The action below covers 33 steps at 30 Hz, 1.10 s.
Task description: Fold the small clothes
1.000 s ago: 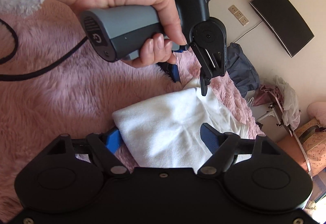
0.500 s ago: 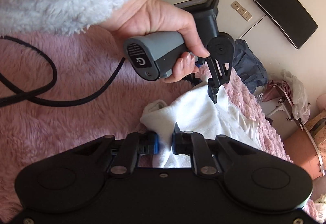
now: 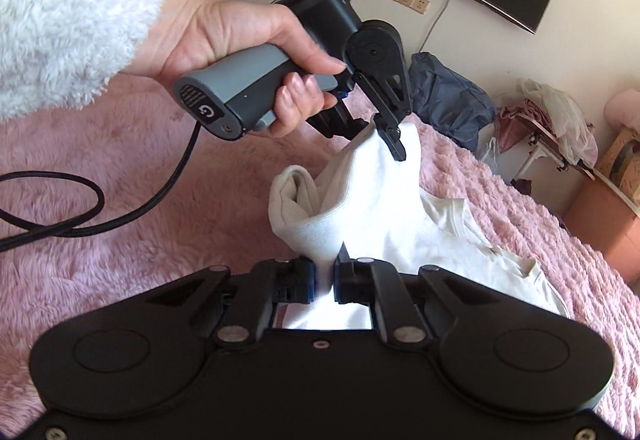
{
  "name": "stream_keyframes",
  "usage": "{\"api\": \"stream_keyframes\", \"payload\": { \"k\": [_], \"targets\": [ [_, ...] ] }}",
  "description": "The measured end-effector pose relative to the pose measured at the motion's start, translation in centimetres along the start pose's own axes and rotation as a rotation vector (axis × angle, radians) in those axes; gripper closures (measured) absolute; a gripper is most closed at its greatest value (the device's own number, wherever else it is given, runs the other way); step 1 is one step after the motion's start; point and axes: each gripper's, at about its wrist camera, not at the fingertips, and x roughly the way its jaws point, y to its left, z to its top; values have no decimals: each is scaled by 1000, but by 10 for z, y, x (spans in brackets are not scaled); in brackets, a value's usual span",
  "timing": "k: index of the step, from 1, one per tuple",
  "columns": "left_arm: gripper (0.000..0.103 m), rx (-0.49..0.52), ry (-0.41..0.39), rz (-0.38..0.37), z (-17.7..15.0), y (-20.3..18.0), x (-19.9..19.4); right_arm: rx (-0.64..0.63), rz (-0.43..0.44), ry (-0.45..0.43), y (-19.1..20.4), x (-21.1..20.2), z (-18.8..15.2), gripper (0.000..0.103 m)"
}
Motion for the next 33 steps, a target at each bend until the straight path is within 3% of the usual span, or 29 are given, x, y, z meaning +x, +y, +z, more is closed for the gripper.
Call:
{"api": "stream_keyframes", "payload": {
  "k": [4,7,16,27,33],
  "targets": [
    [95,69,-20,42,-1,-49,17,94,-49,-31,-32,-24,-8,96],
    [95,79,-18,19,-3,-79,35,139,-104,-45,-56,-39,-20,96],
    [95,192,65,5,-31,-179,125,302,-233,-31,-135,-63,-67,97],
    [95,289,169,8,-65,-251,207,505,-309,21,-211,-71,-117,97],
    [95,313,210,21,-86,-266,238,593,-326,67,-232,-70,-145,97]
  ]
}}
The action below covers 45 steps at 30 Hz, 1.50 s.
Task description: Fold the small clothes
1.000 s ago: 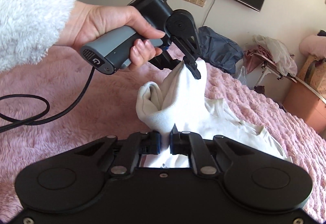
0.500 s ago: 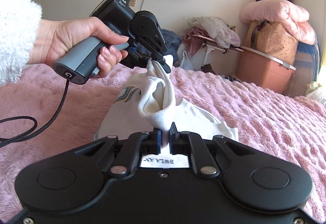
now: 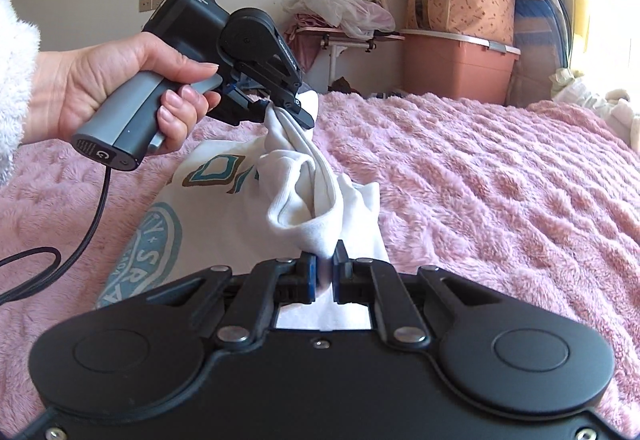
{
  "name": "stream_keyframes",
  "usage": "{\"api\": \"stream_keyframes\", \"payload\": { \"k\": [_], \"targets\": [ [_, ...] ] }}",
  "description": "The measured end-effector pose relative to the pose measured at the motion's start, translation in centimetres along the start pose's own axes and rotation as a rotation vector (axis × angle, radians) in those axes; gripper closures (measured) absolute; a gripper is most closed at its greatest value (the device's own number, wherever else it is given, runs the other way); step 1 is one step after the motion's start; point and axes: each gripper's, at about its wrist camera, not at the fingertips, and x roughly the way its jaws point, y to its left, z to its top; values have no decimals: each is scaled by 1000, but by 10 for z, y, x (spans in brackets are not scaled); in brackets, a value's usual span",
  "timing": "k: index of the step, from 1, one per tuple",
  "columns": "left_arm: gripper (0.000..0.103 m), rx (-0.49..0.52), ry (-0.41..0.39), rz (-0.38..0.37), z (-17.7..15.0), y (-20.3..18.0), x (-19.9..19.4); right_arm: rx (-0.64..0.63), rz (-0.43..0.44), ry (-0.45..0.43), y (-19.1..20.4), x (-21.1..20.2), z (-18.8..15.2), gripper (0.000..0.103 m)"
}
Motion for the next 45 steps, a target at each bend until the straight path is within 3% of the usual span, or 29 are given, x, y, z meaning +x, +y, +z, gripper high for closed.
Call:
{"api": "stream_keyframes", "payload": {
  "k": [12,19,22,25,29,31,34,38,41,45],
  "targets": [
    [94,33,63,45,-11,-13,49,98,-33,76,-27,6,-20,97],
    [93,119,102,90,-15,-33,70,166,-50,107,-40,1,-30,97],
    [87,139,133,122,-22,-37,86,192,-52,138,-43,3,-37,97],
    [69,179,136,143,-27,-44,97,198,-58,171,-44,10,-45,96],
    [65,186,128,153,-26,-54,96,181,-83,211,-46,13,-50,85],
    [64,174,110,118,-22,-59,82,179,-113,212,-48,10,-50,76],
    [62,220,92,87,-20,-65,53,190,-127,200,-56,3,-46,76],
    [61,297,58,123,-31,-57,1,190,-82,167,-61,-9,-38,72],
    [61,323,-16,149,-56,-39,-56,137,-53,149,-61,-13,-34,71],
    [59,317,-96,207,-112,-10,-127,141,7,139,-70,-15,-27,70]
  ]
}}
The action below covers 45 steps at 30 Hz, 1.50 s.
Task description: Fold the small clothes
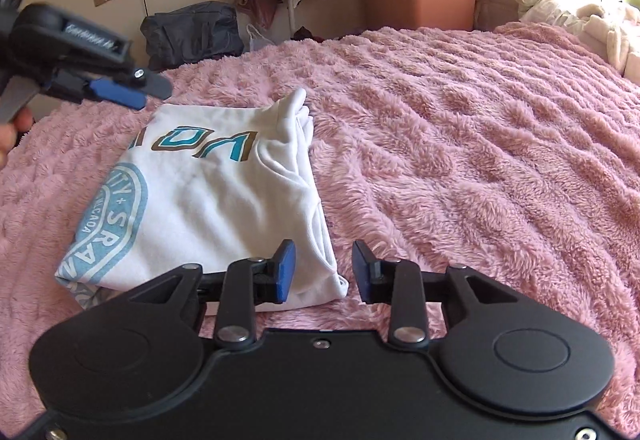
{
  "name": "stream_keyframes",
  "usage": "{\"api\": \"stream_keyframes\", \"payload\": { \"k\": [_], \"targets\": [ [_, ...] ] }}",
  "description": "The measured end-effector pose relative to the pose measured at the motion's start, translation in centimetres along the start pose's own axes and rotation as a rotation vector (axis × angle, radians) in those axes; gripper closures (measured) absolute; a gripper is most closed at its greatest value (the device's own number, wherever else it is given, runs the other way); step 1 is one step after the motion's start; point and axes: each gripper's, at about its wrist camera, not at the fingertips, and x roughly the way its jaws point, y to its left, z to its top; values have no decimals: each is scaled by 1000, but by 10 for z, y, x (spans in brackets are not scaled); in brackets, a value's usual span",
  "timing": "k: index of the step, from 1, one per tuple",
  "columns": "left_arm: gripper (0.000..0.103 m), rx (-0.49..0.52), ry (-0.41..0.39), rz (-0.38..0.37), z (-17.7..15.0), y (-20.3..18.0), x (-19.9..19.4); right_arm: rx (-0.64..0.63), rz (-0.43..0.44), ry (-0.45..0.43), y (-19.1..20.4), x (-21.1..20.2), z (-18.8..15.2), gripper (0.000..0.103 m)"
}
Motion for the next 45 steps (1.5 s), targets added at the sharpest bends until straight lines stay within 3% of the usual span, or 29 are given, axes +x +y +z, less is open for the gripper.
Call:
{"api": "stream_keyframes", "payload": {
  "k": [3,6,9,16,27,30,31,32,33,35,36,42,45],
  "targets": [
    [59,-25,-25,29,-55,10,-36,-48,33,-16,0,5,6,56],
    [58,-26,-4,96,-97,4,-43,-93,99,5,-1,13,9,56],
    [58,6,0,149,-125,-8,-35,-153,104,27,1,21,4,56],
    [57,-19,-39,158,-136,-27,-24,-113,112,30,-3,29,-8,56],
    [57,167,16,320,-135,-43,14,-67,146,43,-9,36,-9,56],
    [64,184,-5,333,-138,-44,11,-71,140,37,-9,36,-8,57],
    [72,196,-10,348,-139,-45,11,-75,137,33,-8,36,-8,57],
    [95,205,-5,354,-139,-46,12,-78,137,32,-7,36,-8,57],
    [97,207,5,355,-140,-47,14,-77,137,32,-6,36,-8,58],
    [98,223,11,373,-141,-49,16,-80,129,36,-5,36,-8,87],
    [98,238,13,384,-142,-50,17,-87,122,42,-4,37,-7,90],
    [100,301,17,463,-141,-58,9,-59,116,24,-8,32,-3,96],
    [100,324,71,490,-146,-55,21,-38,102,17,-10,27,0,96]
  ]
}}
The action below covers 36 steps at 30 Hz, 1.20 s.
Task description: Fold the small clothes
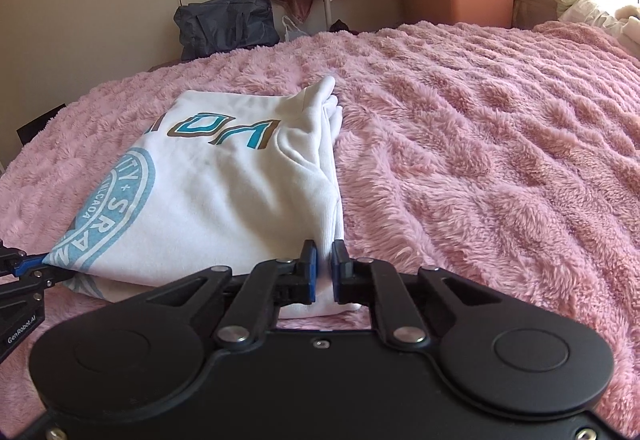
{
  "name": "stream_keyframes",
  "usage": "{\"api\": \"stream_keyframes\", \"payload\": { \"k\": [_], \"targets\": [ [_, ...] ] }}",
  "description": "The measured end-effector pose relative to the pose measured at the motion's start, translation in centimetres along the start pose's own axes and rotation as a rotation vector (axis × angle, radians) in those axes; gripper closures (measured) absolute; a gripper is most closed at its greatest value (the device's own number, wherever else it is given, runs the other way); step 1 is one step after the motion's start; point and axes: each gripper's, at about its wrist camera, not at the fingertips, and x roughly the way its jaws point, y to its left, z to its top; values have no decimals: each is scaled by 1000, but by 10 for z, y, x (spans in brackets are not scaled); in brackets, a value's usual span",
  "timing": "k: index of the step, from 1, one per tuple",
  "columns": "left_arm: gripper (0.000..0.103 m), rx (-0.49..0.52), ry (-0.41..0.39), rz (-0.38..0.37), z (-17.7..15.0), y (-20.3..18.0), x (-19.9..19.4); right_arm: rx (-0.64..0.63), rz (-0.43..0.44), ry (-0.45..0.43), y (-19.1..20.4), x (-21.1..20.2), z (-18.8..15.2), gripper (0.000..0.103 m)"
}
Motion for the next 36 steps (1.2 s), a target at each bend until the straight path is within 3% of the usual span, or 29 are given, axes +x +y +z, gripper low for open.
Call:
{"api": "stream_keyframes", "payload": {
  "k": [2,7,9,10,11,13,16,19,22,25,28,29,33,36],
  "targets": [
    [99,42,61,9,-7,-7,18,-10,-10,18,1,3,-2,97],
    [99,62,76,9,-11,-11,24,-4,-22,89,-2,25,-15,97],
    [95,47,57,-19,-9,-4,15,-4,-23,91,-3,26,-14,96],
    [87,40,45,-25,-9,0,8,-7,-21,95,-3,26,-14,96],
    [78,32,36,-29,-7,5,-1,-10,-23,93,-3,24,-14,90],
    [69,6,7,-53,-7,17,-23,5,-12,82,-5,16,-12,74],
    [69,-35,-24,-52,-2,36,-47,25,19,16,-8,-11,-1,63],
    [69,-141,-92,-106,13,58,-57,3,17,-79,-6,-26,21,53],
    [68,-272,-136,-216,32,72,-50,-41,47,-116,-3,-11,45,53],
    [68,-425,-88,-314,44,78,-25,-110,48,-110,4,21,64,54],
    [69,-541,-60,-369,48,76,-5,-154,50,-64,9,55,77,65],
    [69,-556,-50,-378,49,75,-1,-153,63,-60,9,62,79,70],
    [69,-563,7,-366,48,66,24,-168,154,-83,13,76,78,72],
    [69,-555,25,-367,45,63,36,-205,109,-37,15,94,74,73]
  ]
}}
